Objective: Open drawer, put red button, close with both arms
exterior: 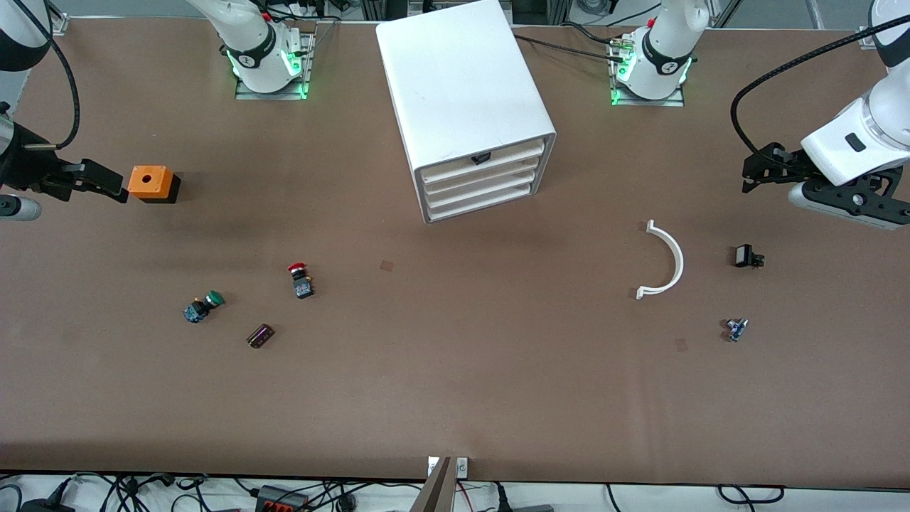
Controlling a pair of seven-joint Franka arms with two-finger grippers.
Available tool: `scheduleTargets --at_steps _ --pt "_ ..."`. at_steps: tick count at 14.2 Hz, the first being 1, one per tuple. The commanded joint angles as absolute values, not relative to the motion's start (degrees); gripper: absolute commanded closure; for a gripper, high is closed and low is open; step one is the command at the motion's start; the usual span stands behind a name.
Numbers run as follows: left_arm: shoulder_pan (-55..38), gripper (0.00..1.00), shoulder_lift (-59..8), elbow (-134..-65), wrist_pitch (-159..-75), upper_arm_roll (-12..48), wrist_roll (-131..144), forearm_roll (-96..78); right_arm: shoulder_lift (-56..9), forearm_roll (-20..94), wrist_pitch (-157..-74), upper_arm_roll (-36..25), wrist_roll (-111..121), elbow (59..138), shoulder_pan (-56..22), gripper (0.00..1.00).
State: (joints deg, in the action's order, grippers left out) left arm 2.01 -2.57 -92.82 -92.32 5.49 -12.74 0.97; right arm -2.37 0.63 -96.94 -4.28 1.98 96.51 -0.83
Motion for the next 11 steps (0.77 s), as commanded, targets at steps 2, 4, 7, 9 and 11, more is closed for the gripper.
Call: scheduleTargets --at_steps 2,4,7,9,11 --pt "1.67 0.0 -2.99 -90.88 -91.32 5.45 -13.01 0.79 -1.49 0.0 -97.38 -3.52 2.11 97.21 -0.18 0.0" --pt "1.76 0.0 -2.99 -90.79 -91.23 5.45 -13.18 0.7 -1.49 0.0 -97.38 -3.52 2.11 97.21 -0.26 0.0" --pt "2.02 0.0 -3.43 -90.79 -91.23 5.45 -13.36 0.44 -2.46 0.26 -97.38 -3.52 1.93 97.21 -0.26 0.0" --pt "1.93 0.0 -3.43 -90.79 -89.05 5.45 -13.36 0.35 -3.16 0.7 -97.38 -3.52 1.67 97.29 -0.44 0.0" --pt "1.76 0.0 -3.78 -90.88 -88.16 5.54 -13.36 0.09 -5.17 0.79 -97.47 -3.43 1.85 97.21 -0.53 0.0"
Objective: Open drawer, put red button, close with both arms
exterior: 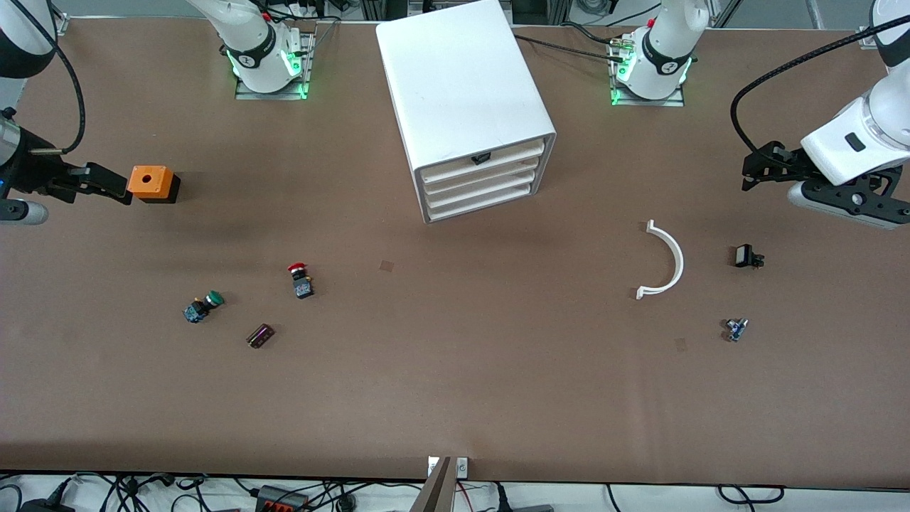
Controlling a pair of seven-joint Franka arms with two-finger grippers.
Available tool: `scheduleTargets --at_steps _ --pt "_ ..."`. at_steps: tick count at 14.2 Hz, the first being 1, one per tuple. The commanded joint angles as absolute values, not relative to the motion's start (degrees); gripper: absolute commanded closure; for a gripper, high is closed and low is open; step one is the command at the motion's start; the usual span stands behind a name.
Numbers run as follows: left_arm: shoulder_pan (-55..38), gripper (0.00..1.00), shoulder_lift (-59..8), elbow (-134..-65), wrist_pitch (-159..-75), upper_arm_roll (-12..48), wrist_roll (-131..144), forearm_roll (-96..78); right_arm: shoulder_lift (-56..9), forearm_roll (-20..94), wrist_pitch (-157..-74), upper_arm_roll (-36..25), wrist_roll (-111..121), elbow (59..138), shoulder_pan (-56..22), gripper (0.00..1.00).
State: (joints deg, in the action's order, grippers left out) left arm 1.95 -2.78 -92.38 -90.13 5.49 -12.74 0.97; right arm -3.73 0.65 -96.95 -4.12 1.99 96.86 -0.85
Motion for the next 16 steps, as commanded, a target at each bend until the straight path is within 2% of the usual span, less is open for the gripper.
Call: scheduleTargets --at_steps 1,5,7,9,13,16 --pt "1.58 0.0 -4.65 -90.7 -86.24 5.62 -13.45 -0.17 -5.97 0.79 -97.47 -3.43 1.76 97.21 -1.48 0.0" --pt "0.36 0.0 -9.65 -90.88 -74.73 5.8 -13.62 -5.7 -9.65 0.44 -98.08 -3.34 1.76 97.12 -6.4 0.0" --pt "0.26 0.0 -12.99 -91.75 -74.7 5.8 -14.06 -11.57 -13.51 0.88 -98.17 -3.08 1.76 95.99 -8.51 0.0" --pt "-0.35 0.0 -17.56 -92.11 -79.07 5.8 -14.41 -19.74 -17.74 0.79 -98.52 -3.08 1.76 93.79 -11.15 0.0" --pt "-1.48 0.0 -19.15 -100.26 -91.82 5.89 -19.57 -36.62 -24.94 0.7 -105.01 -3.08 3.42 92.29 -15.98 0.0" --pt "-3.25 0.0 -23.98 -104.58 -98.16 7.29 -30.91 -47.94 -29.08 0.7 -109.41 -3.08 5.79 92.29 -17.4 0.0"
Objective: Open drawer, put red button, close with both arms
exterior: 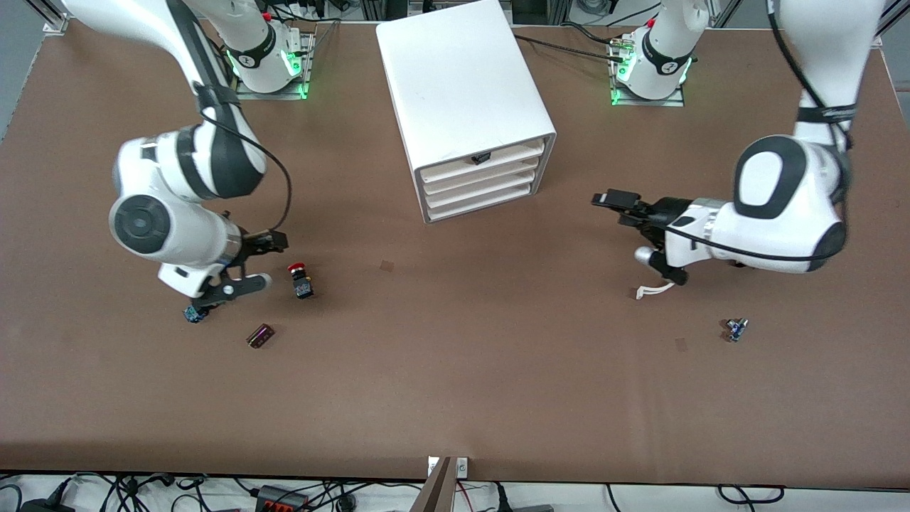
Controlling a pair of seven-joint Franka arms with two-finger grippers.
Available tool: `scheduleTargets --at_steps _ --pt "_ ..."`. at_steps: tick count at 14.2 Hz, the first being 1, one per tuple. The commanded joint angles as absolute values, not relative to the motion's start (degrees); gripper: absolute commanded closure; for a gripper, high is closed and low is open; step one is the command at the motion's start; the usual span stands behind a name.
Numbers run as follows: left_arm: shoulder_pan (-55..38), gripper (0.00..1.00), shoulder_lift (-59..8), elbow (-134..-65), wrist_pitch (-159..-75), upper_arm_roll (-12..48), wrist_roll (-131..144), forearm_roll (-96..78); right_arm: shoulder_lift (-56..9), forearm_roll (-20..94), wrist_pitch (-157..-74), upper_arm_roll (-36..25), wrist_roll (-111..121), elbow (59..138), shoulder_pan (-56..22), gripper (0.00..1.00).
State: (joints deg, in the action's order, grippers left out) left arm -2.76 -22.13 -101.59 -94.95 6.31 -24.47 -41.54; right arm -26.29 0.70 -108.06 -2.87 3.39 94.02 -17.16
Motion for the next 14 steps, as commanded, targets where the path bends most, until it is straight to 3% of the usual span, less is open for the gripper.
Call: scheduleTargets --at_steps 1,3,6,9,13,14 --pt "-3.25 0.0 -24.86 -106.42 -99.22 7.56 -33.98 -52.25 -31.01 0.79 -111.6 -3.08 7.37 92.29 -17.4 0.0" --pt "-3.25 0.0 -25.22 -111.77 -99.23 8.43 -40.39 -63.41 -33.39 0.79 -114.6 -3.08 8.0 92.29 -18.19 0.0" --pt "-2.9 0.0 -27.5 -115.31 -95.56 8.61 -49.46 -64.78 -36.99 0.88 -118.37 -3.08 8.0 92.29 -18.46 0.0" --pt "-3.07 0.11 -30.85 -116.45 -92.46 9.14 -54.74 -65.91 -39.37 0.79 -121.01 -3.08 8.0 92.29 -19.16 0.0" --pt "-4.04 0.21 -31.9 -117.07 -93.69 11.42 -56.51 -70.57 -41.84 0.79 -124.19 -3.08 7.38 92.29 -19.16 0.0" --pt "-4.39 0.27 -32.08 -116.98 -94.04 11.51 -56.86 -70.84 -42.01 0.7 -124.19 -3.08 7.38 92.29 -18.99 0.0"
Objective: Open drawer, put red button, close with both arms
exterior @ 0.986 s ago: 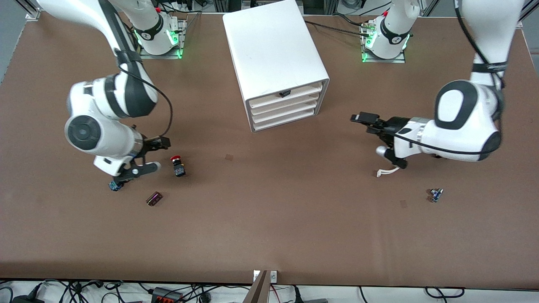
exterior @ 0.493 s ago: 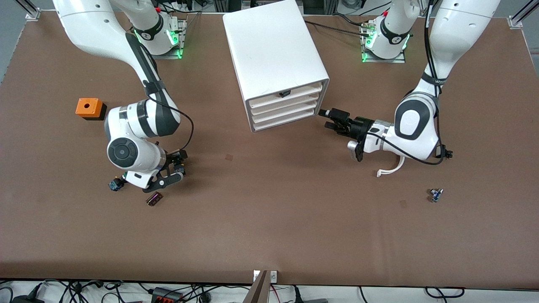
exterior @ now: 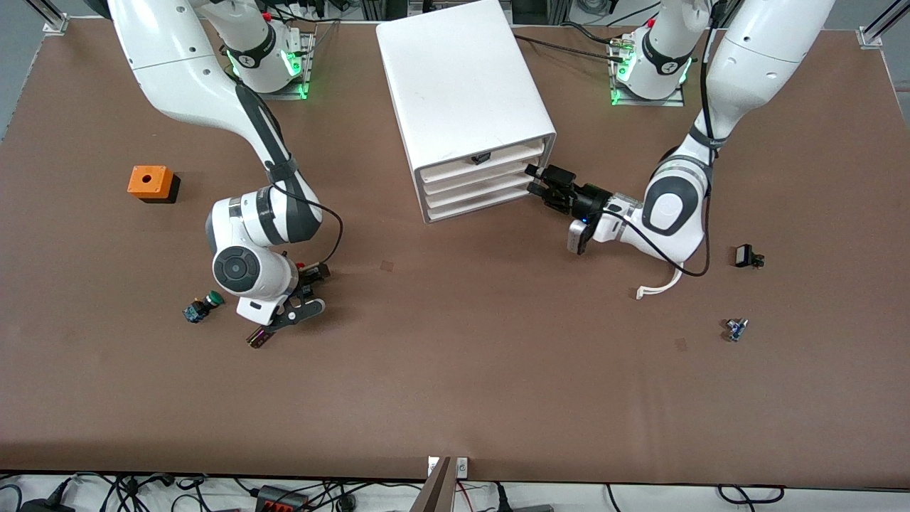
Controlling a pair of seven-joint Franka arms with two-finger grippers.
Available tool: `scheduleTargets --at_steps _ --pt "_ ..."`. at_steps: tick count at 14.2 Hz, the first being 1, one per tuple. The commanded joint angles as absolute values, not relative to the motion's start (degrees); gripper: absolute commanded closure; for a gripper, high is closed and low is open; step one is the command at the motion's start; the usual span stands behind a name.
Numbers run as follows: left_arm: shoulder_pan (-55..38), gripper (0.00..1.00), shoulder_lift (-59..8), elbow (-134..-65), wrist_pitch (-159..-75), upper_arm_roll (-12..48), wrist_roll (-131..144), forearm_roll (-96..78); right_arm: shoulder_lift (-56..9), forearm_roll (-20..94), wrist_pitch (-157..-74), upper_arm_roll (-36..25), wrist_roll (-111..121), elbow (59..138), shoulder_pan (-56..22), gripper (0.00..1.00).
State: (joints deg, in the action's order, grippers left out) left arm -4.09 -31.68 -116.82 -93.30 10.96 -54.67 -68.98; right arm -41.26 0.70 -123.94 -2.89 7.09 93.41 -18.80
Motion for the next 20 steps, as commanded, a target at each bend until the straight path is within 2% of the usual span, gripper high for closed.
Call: scheduleTargets --at_steps 1,3,5,7,8,9,11,12,14,17,20 --pt "-5.09 0.34 -32.17 -116.9 -94.04 11.51 -56.95 -71.36 -42.45 0.62 -124.45 -3.08 8.08 92.29 -18.72 0.0" --pt "-6.23 0.39 -32.17 -117.16 -93.96 11.51 -57.22 -71.54 -42.36 0.62 -124.63 -3.16 8.17 92.29 -18.63 0.19" --pt "-7.03 0.4 -33.04 -117.33 -93.96 11.51 -58.52 -71.54 -42.28 0.62 -124.54 -3.16 8.09 92.29 -18.72 0.49" --pt "-7.64 0.41 -34.45 -117.16 -95.96 11.51 -60.72 -71.72 -42.28 0.62 -124.54 -3.16 8.09 92.29 -18.63 0.72" --pt "-7.73 0.45 -34.71 -117.25 -96.06 11.51 -61.34 -71.72 -42.19 0.7 -124.45 -3.16 8.0 92.29 -18.63 0.87" --pt "-7.73 0.52 -34.72 -117.33 -96.06 11.51 -61.35 -71.81 -42.01 0.88 -124.45 -3.16 8.0 92.11 -18.63 0.98" --pt "-7.73 0.71 -34.72 -117.25 -95.8 11.51 -61.52 -71.72 -41.92 0.88 -124.19 -3.16 7.74 91.67 -18.81 1.0" --pt "-7.73 0.83 -34.72 -117.25 -95.71 11.51 -61.96 -71.72 -41.58 0.97 -123.93 -3.08 7.82 90.97 -18.81 1.0" --pt "-7.47 0.95 -34.72 -116.98 -95.71 11.51 -62.05 -71.72 -40.26 0.88 -122.27 -3.08 7.82 87.39 -19.07 1.0" --pt "-7.03 0.98 -34.89 -116.02 -95.54 11.16 -61.44 -71.72 -40.25 0.88 -114.55 -2.99 7.83 75.63 -19.77 1.0" --pt "-4.4 0.98 -39.36 -110.5 -95.71 10.55 -61.26 -70.14 -40.25 0.88 -113.29 -2.64 7.65 68.57 -21.79 1.0"
